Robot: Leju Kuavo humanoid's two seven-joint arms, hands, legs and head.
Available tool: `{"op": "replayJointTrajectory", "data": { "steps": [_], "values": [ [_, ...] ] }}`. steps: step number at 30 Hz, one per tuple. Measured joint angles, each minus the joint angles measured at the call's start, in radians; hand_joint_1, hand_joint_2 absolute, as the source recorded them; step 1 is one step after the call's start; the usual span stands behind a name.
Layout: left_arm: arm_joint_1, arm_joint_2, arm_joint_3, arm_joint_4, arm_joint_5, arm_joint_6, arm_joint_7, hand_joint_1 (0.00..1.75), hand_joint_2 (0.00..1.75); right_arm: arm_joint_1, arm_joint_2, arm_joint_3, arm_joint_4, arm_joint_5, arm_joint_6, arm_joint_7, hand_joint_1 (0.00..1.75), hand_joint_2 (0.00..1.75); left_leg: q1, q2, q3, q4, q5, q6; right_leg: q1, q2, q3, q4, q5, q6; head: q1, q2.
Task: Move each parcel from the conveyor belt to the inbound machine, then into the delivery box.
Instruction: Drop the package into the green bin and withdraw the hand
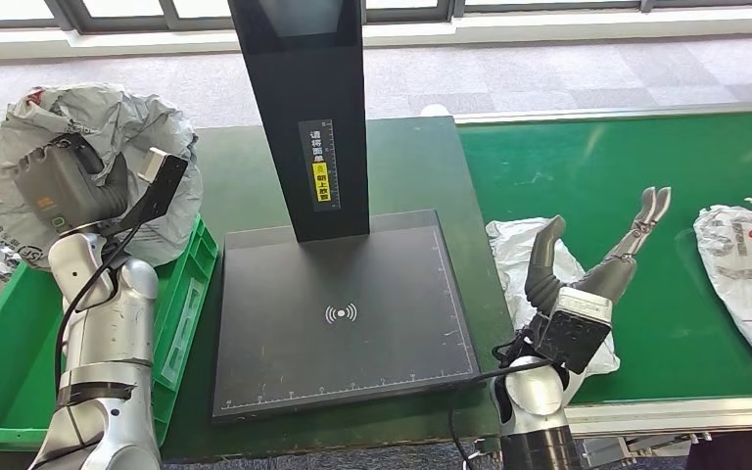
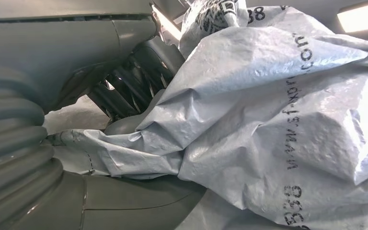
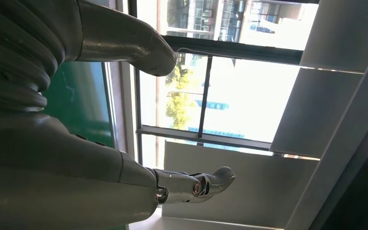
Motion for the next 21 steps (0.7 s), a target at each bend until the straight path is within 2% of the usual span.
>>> {"op": "replayJointTrajectory", "data": {
  "steps": [16,20,21],
  "values": [
    [0.000,0.001,0.000,0.004,0.000,0.000,0.000,1.75,1.75,0.000,0.000,0.000,0.000,0.000,0.000,0.000,0.00,1.75,0.000,0.000,0.000,0.000,0.000,0.000,0.000,0.000,0.000,0.000,0.000,0.000,0.000,0.000],
    [0.000,0.001,0.001,0.004,0.000,0.000,0.000,0.00,0.00,0.000,0.000,0.000,0.000,0.000,0.000,0.000,0.00,1.75,0.000,0.000,0.000,0.000,0.000,0.000,0.000,0.000,0.000,0.000,0.000,0.000,0.000,0.000],
    [0.000,0.000,0.008,-0.004,0.007,0.000,-0.005,0.00,0.00,0.000,0.000,-0.002,0.001,0.000,0.000,0.000,0.00,1.75,0.000,0.000,-0.001,0.000,0.000,0.000,0.000,0.000,0.000,0.001,0.000,0.000,0.000,0.000]
  ]
}}
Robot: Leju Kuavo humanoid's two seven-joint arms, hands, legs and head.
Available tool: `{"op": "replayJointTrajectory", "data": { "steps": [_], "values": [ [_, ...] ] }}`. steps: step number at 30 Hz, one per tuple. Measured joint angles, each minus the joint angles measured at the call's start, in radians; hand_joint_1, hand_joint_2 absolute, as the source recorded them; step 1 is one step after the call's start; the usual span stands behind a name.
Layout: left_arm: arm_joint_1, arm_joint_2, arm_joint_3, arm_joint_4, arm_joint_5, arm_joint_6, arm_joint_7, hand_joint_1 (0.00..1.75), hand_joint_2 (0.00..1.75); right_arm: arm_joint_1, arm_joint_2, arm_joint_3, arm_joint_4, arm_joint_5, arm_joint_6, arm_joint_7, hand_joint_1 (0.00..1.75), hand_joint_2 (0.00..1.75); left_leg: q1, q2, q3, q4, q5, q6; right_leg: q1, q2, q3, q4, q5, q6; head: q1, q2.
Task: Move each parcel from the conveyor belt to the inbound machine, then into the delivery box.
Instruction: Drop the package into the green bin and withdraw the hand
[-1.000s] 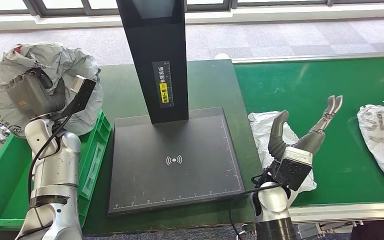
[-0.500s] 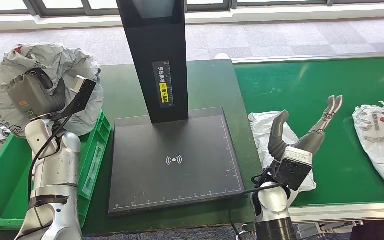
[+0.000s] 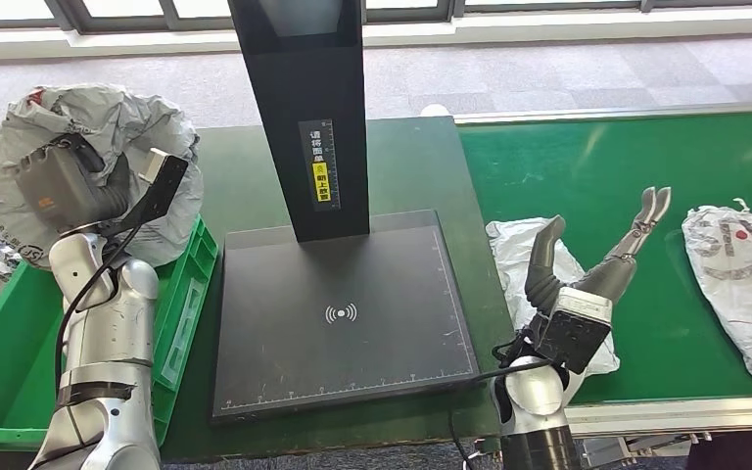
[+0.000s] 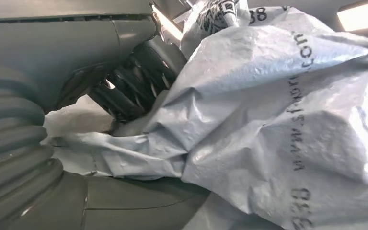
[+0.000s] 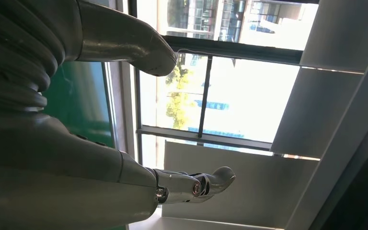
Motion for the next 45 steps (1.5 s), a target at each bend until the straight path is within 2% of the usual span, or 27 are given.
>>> {"op": "replayJointTrajectory", "data": {
  "steps": [2,3,4,6,7,8,10,14,21,27,32,42,45],
  "values": [
    [-0.007,-0.008,0.052,-0.038,0.053,0.001,-0.071,0.00,0.00,0.004,0.000,-0.020,0.005,-0.007,0.000,-0.001,0.00,1.75,0.001,0.000,-0.002,0.000,0.000,0.000,0.001,0.000,0.000,0.000,0.000,0.000,0.000,0.000],
    [-0.022,-0.014,0.114,-0.058,0.099,0.001,-0.162,0.00,0.00,0.008,-0.001,-0.039,0.010,-0.016,0.000,0.000,0.00,1.75,0.002,-0.001,-0.003,0.000,0.000,0.000,0.001,-0.001,-0.001,0.001,0.000,0.000,0.000,0.000],
    [-0.044,-0.020,0.195,-0.070,0.142,0.001,-0.286,0.00,0.00,0.014,-0.002,-0.059,0.014,-0.025,0.000,0.000,0.00,1.75,0.002,-0.001,-0.003,0.000,0.000,0.000,0.001,-0.001,-0.001,0.000,0.000,0.000,0.001,0.000],
    [-0.096,-0.036,0.407,-0.074,0.187,0.002,-0.546,0.00,0.00,0.025,-0.004,-0.088,0.021,-0.038,-0.001,0.001,0.00,1.75,0.001,-0.001,-0.002,0.000,0.000,-0.001,0.001,-0.001,-0.002,0.000,0.000,0.000,0.000,0.000],
    [-0.115,-0.049,0.517,-0.075,0.190,0.001,-0.630,0.00,0.00,0.028,-0.004,-0.096,0.023,-0.039,-0.002,0.001,0.00,1.75,0.001,0.000,-0.001,0.000,0.000,-0.001,0.001,0.001,-0.003,0.000,0.000,0.000,0.000,0.000],
    [-0.128,-0.062,0.623,-0.077,0.189,0.001,-0.674,0.00,0.00,0.029,-0.004,-0.101,0.025,-0.039,-0.001,0.000,0.00,1.75,0.001,0.001,-0.001,0.000,0.000,-0.001,0.001,0.002,-0.003,0.000,0.000,-0.001,0.000,0.000],
    [-0.140,-0.083,0.779,-0.078,0.187,0.001,-0.692,0.00,0.00,0.031,-0.004,-0.109,0.028,-0.039,-0.001,0.000,0.00,1.75,0.001,0.001,-0.001,0.000,0.000,-0.001,0.002,0.001,-0.003,0.000,-0.001,-0.001,0.000,0.000],
    [-0.150,-0.104,0.905,-0.079,0.180,0.001,-0.689,0.00,0.00,0.032,-0.004,-0.115,0.032,-0.039,-0.001,0.000,0.00,1.75,0.001,-0.001,-0.002,0.000,0.000,-0.001,0.002,-0.001,-0.003,0.000,-0.001,-0.002,0.000,0.000],
    [-0.190,-0.129,1.004,-0.081,0.146,0.001,-0.690,0.00,0.00,0.034,-0.004,-0.122,0.034,-0.057,0.005,0.000,0.00,1.75,0.001,-0.001,-0.002,0.000,0.001,-0.001,0.002,0.000,-0.003,0.000,0.000,-0.002,0.000,0.000],
    [-0.205,-0.137,1.045,-0.081,0.153,0.001,-0.694,0.00,0.00,0.035,-0.004,-0.128,0.034,-0.061,0.009,0.000,0.00,1.75,0.001,-0.001,-0.002,0.000,0.001,-0.001,0.002,0.000,-0.003,0.000,0.000,-0.002,0.000,0.000],
    [-0.204,-0.143,1.046,-0.082,0.196,0.001,-0.695,0.00,0.00,0.035,-0.004,-0.128,0.035,-0.062,0.011,0.000,0.00,1.75,0.001,-0.001,-0.002,0.000,0.001,-0.001,0.002,0.000,-0.003,0.000,0.000,-0.002,0.000,0.000],
    [-0.185,-0.156,0.992,-0.106,0.263,0.001,-0.695,0.00,0.00,0.035,-0.004,-0.129,0.035,-0.068,0.012,0.000,0.00,1.75,0.001,-0.001,-0.002,0.000,0.001,-0.001,0.002,0.000,-0.003,0.000,0.000,-0.002,0.000,0.000],
    [-0.153,-0.172,0.923,-0.135,0.300,0.001,-0.695,0.00,1.31,0.035,-0.004,-0.129,0.035,-0.076,0.009,0.000,0.00,1.75,0.001,-0.001,-0.002,0.000,0.001,-0.001,0.002,-0.001,-0.003,0.000,0.000,-0.002,0.000,0.000]
  ]
}}
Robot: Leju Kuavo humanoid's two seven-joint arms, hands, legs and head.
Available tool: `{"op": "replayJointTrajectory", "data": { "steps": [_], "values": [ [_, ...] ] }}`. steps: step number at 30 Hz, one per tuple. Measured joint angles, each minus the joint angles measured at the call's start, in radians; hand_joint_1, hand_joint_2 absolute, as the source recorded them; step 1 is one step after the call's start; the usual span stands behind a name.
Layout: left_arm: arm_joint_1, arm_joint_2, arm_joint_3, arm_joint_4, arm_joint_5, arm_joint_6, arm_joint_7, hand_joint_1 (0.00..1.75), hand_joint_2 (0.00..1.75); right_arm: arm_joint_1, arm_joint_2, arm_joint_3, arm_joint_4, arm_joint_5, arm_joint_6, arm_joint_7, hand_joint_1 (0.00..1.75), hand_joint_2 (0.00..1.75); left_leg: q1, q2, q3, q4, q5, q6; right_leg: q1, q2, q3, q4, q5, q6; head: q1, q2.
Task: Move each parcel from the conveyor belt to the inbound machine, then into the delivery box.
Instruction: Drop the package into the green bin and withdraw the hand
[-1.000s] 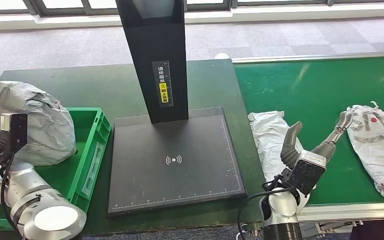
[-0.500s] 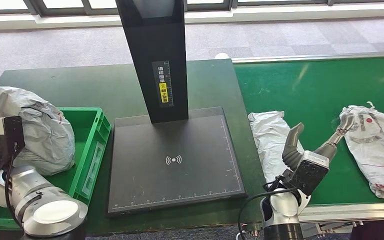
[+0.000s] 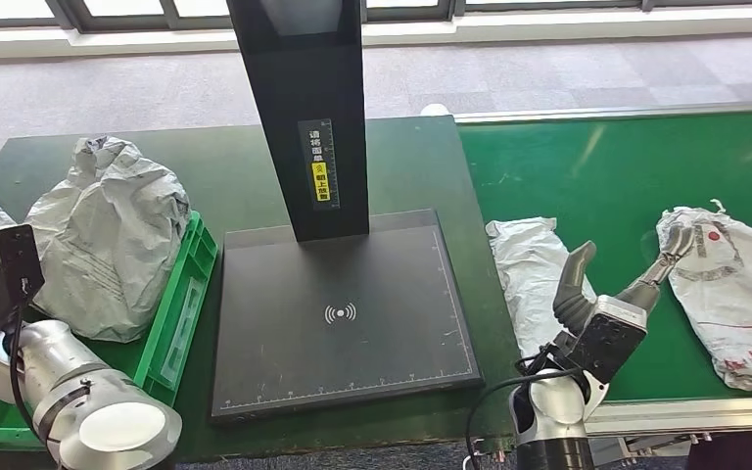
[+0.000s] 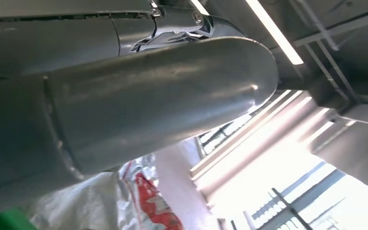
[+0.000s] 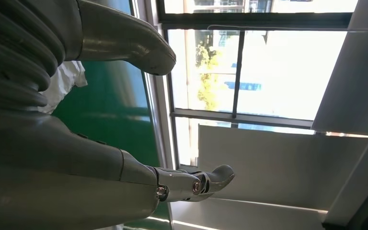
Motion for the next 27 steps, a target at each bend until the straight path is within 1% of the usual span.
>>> {"op": "replayJointTrajectory", "data": {
  "steps": [1,3,5,6,7,9,10,11,12,13,14,15,16,17,18,19,20,21,22,23,25,26,27],
  "values": [
    [0.012,-0.007,-0.032,-0.008,-0.001,0.000,0.000,0.00,1.75,0.000,0.000,0.000,0.000,-0.003,-0.002,0.000,0.00,1.75,0.000,-0.001,0.000,0.000,0.000,0.000,0.000,0.000,0.000,0.000,0.000,0.000,0.000,0.000],
    [0.026,-0.021,-0.094,-0.014,-0.049,0.000,0.005,0.00,1.75,0.000,-0.001,0.000,0.001,-0.009,-0.005,0.000,0.00,1.75,0.000,-0.002,0.000,0.000,0.000,0.000,0.000,-0.001,0.000,0.000,0.000,0.000,0.000,0.000],
    [0.040,-0.030,-0.158,-0.007,-0.170,0.000,0.052,0.00,1.75,0.001,-0.002,0.000,0.001,-0.014,-0.006,0.000,0.00,1.75,0.000,-0.002,0.000,0.000,0.000,0.000,0.000,-0.002,0.001,0.000,0.000,0.000,0.000,0.000],
    [0.052,-0.031,-0.196,0.002,-0.231,0.000,0.101,0.00,1.75,0.003,-0.002,0.000,0.002,-0.016,-0.005,0.000,0.00,1.75,0.000,-0.002,0.000,0.000,0.000,0.000,-0.001,-0.002,0.001,0.000,0.000,0.000,0.000,0.000],
    [0.070,-0.025,-0.252,0.018,-0.280,0.000,0.178,0.00,1.75,0.005,-0.003,0.000,0.002,-0.018,-0.003,0.000,0.00,1.75,0.000,-0.001,0.000,0.000,0.000,0.000,-0.001,-0.001,0.000,0.000,0.000,0.000,0.000,0.000],
    [0.108,-0.004,-0.381,0.058,-0.307,-0.001,0.347,0.00,1.75,0.008,-0.003,-0.001,0.002,-0.019,0.007,0.000,0.00,1.75,0.000,0.000,0.000,0.000,0.000,0.000,0.000,-0.001,0.000,0.000,0.001,0.000,0.000,0.000],
    [0.125,0.009,-0.449,0.074,-0.306,-0.001,0.418,0.00,1.75,0.008,-0.004,-0.001,0.002,-0.019,0.013,0.000,0.00,1.75,0.000,0.000,0.000,0.000,0.000,0.000,0.000,-0.001,0.000,0.000,0.001,0.000,0.000,0.000],
    [0.138,0.019,-0.501,0.082,-0.303,-0.001,0.455,0.00,1.75,0.009,-0.004,-0.002,0.002,-0.019,0.017,0.000,0.00,1.75,0.000,0.000,0.000,0.000,0.000,0.000,0.000,-0.001,0.000,0.000,0.001,0.000,0.000,0.000],
    [0.149,0.026,-0.543,0.085,-0.297,-0.001,0.468,0.00,1.75,0.009,-0.004,-0.004,0.002,-0.017,0.019,0.000,0.00,1.75,0.000,0.000,0.000,0.000,0.000,0.000,0.000,-0.001,0.000,0.000,0.001,0.000,0.000,0.000],
    [0.159,0.031,-0.574,0.085,-0.280,-0.001,0.455,0.00,1.75,0.009,-0.004,-0.005,0.002,-0.014,0.020,0.000,0.00,1.75,0.000,0.000,0.000,0.000,0.000,0.000,0.000,-0.001,0.000,0.000,0.001,0.000,0.000,0.000],
    [0.169,0.032,-0.593,0.083,-0.239,-0.001,0.407,0.00,1.75,0.009,-0.004,-0.008,0.003,-0.002,0.017,0.000,0.00,1.75,0.000,-0.001,0.000,0.000,0.000,0.000,0.000,-0.001,0.000,0.000,0.001,0.000,0.000,0.000],
    [0.177,0.030,-0.603,0.082,-0.176,-0.001,0.335,0.00,1.75,0.009,-0.004,-0.013,0.005,0.022,0.013,0.000,0.00,1.75,0.000,-0.001,-0.001,0.000,0.000,0.000,0.000,-0.001,0.000,0.000,0.001,0.000,0.000,0.000],
    [0.186,0.027,-0.610,0.083,-0.070,-0.009,0.240,0.00,1.75,0.008,-0.004,-0.023,0.012,0.075,0.007,0.005,0.00,1.75,0.000,-0.001,-0.001,0.000,0.000,0.000,0.000,-0.001,0.000,0.000,0.001,0.000,0.000,0.000],
    [0.196,0.025,-0.621,0.084,0.077,-0.024,0.140,0.00,1.75,0.005,-0.003,-0.042,0.026,0.159,0.001,0.013,0.00,1.75,0.000,-0.001,0.000,0.000,0.000,0.000,0.000,-0.001,0.000,0.000,0.000,0.000,0.000,0.000],
    [0.209,0.022,-0.643,0.086,0.245,-0.046,0.069,0.00,1.75,0.001,-0.003,-0.070,0.046,0.258,-0.002,0.021,0.00,1.75,0.000,-0.001,0.000,0.000,0.000,0.000,0.000,-0.002,0.000,0.000,0.000,0.000,0.000,0.000],
    [0.225,0.021,-0.672,0.087,0.423,-0.070,0.022,0.00,1.75,-0.004,-0.002,-0.102,0.069,0.356,-0.004,0.030,0.00,1.75,0.000,-0.001,-0.001,0.000,0.000,0.000,0.000,-0.002,0.001,0.000,0.000,0.000,0.000,0.000],
    [0.242,0.020,-0.707,0.085,0.587,-0.099,0.004,0.00,1.75,-0.010,0.000,-0.136,0.091,0.441,-0.005,0.045,0.00,1.75,0.000,-0.002,-0.001,0.000,0.000,0.000,0.000,-0.002,0.001,0.000,0.000,0.000,0.000,0.000],
    [0.256,0.019,-0.738,0.081,0.711,-0.132,0.002,0.00,1.75,-0.016,0.000,-0.166,0.110,0.510,-0.005,0.066,0.00,1.75,0.000,-0.002,-0.001,0.000,0.000,0.000,0.000,-0.003,0.001,0.000,0.000,0.000,0.000,0.000],
    [0.273,0.018,-0.768,0.072,0.804,-0.187,0.001,0.00,1.75,-0.024,0.002,-0.198,0.129,0.603,-0.005,0.114,0.00,1.75,0.000,-0.003,-0.001,0.000,0.000,0.000,0.000,-0.004,0.001,-0.001,0.000,0.000,0.000,0.000],
    [0.292,0.016,-0.797,0.057,0.877,-0.262,0.000,0.00,1.75,-0.037,0.002,-0.232,0.154,0.727,-0.006,0.188,0.00,1.75,0.000,-0.004,-0.001,0.000,0.000,0.000,-0.001,-0.004,0.002,-0.001,0.000,0.000,0.000,0.000],
    [0.335,0.012,-0.864,0.015,0.988,-0.440,0.000,0.00,1.75,-0.072,0.003,-0.302,0.225,1.027,-0.006,0.381,0.00,1.75,0.000,-0.003,-0.001,0.000,0.001,0.001,-0.001,-0.004,0.002,-0.001,0.000,0.000,0.000,0.000],
    [0.357,0.008,-0.896,-0.007,1.039,-0.522,0.000,0.00,1.75,-0.088,-0.001,-0.329,0.266,1.145,-0.006,0.462,0.00,1.75,0.000,-0.003,-0.001,0.000,0.001,0.001,-0.001,-0.004,0.002,-0.001,0.001,0.001,0.000,0.000],
    [0.382,0.001,-0.931,-0.033,1.090,-0.603,0.001,0.00,1.75,-0.103,-0.008,-0.350,0.313,1.219,-0.006,0.524,0.00,1.75,0.000,-0.003,-0.001,0.000,0.001,0.001,-0.001,-0.004,0.002,-0.001,0.001,0.001,0.000,0.000]
  ]
}}
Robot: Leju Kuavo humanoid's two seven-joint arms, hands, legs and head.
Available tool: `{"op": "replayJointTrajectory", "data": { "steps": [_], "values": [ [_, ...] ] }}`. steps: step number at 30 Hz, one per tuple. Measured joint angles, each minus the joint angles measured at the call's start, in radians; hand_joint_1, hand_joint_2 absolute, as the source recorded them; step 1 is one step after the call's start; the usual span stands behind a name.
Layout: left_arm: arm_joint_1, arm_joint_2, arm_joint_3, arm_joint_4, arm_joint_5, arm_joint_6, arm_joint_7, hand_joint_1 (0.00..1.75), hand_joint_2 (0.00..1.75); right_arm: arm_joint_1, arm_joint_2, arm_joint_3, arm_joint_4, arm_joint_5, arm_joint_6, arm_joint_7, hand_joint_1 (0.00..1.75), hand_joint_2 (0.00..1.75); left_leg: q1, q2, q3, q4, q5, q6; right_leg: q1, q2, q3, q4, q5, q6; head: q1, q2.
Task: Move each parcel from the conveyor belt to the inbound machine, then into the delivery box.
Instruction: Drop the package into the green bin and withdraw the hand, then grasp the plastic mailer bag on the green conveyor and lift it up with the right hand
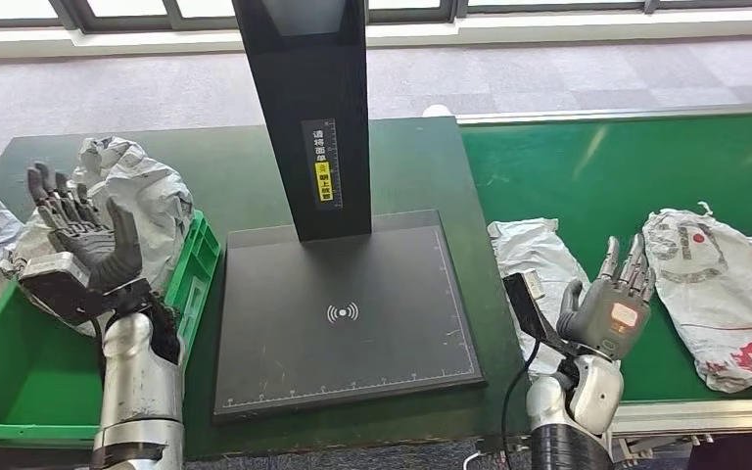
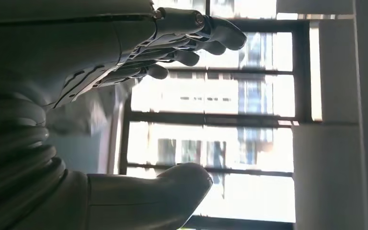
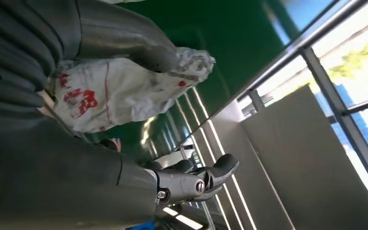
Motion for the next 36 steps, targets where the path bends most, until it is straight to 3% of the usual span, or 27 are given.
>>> {"op": "replayJointTrajectory", "data": {
  "steps": [3,9,16,19,24,29,33,36],
  "values": [
    [0.074,-0.019,-0.096,-0.079,0.106,-0.166,0.004,0.00,1.75,-0.034,-0.029,-0.034,0.129,0.004,0.000,0.079,0.00,1.75,0.000,-0.001,-0.001,0.000,0.000,0.000,-0.001,0.000,0.000,0.000,0.000,0.000,0.000,0.000],
    [0.117,-0.027,-0.180,-0.157,0.147,-0.217,0.005,0.00,1.75,-0.071,-0.062,-0.059,0.269,-0.038,-0.001,0.092,0.00,1.75,-0.001,0.000,-0.001,0.000,0.000,0.001,0.000,0.000,-0.001,0.000,0.000,0.000,0.000,0.000],
    [0.171,-0.021,-0.249,-0.255,0.253,-0.394,0.015,0.00,1.75,-0.150,-0.117,-0.093,0.504,-0.177,0.053,0.052,0.00,1.75,-0.001,0.000,-0.001,0.000,0.000,0.000,0.001,0.000,-0.001,0.000,0.000,0.000,0.000,0.000],
    [0.182,-0.018,-0.271,-0.290,0.264,-0.419,0.025,0.00,1.75,-0.173,-0.132,-0.112,0.573,-0.247,0.096,-0.001,0.00,1.75,-0.001,0.000,-0.001,0.000,0.000,0.000,0.001,-0.001,0.000,0.000,0.000,0.000,0.000,0.000],
    [0.203,-0.013,-0.300,-0.327,0.255,-0.429,0.026,0.00,1.75,-0.211,-0.149,-0.174,0.657,-0.447,0.360,-0.166,0.00,1.75,-0.001,0.000,-0.001,0.000,0.000,0.000,0.000,0.000,-0.001,0.000,0.000,0.000,0.000,0.000],
    [0.214,-0.011,-0.314,-0.340,0.255,-0.433,0.025,0.00,1.75,-0.232,-0.158,-0.198,0.697,-0.469,0.398,-0.175,0.00,1.75,-0.001,0.000,-0.001,0.000,0.000,0.000,0.000,0.000,0.000,0.000,0.000,0.000,0.000,0.000],
    [0.217,-0.010,-0.321,-0.346,0.248,-0.433,0.026,0.00,1.75,-0.244,-0.163,-0.199,0.720,-0.452,0.409,-0.127,0.00,1.75,-0.001,0.000,0.000,0.000,0.000,0.000,0.000,0.000,0.000,0.000,0.000,0.000,0.000,0.000],
    [0.219,-0.010,-0.323,-0.350,0.239,-0.433,0.028,0.00,1.75,-0.253,-0.168,-0.199,0.734,-0.430,0.434,-0.065,1.31,1.75,-0.001,0.000,0.001,0.000,0.000,0.000,0.000,0.000,0.002,0.000,0.000,0.000,0.000,0.000]
  ]
}}
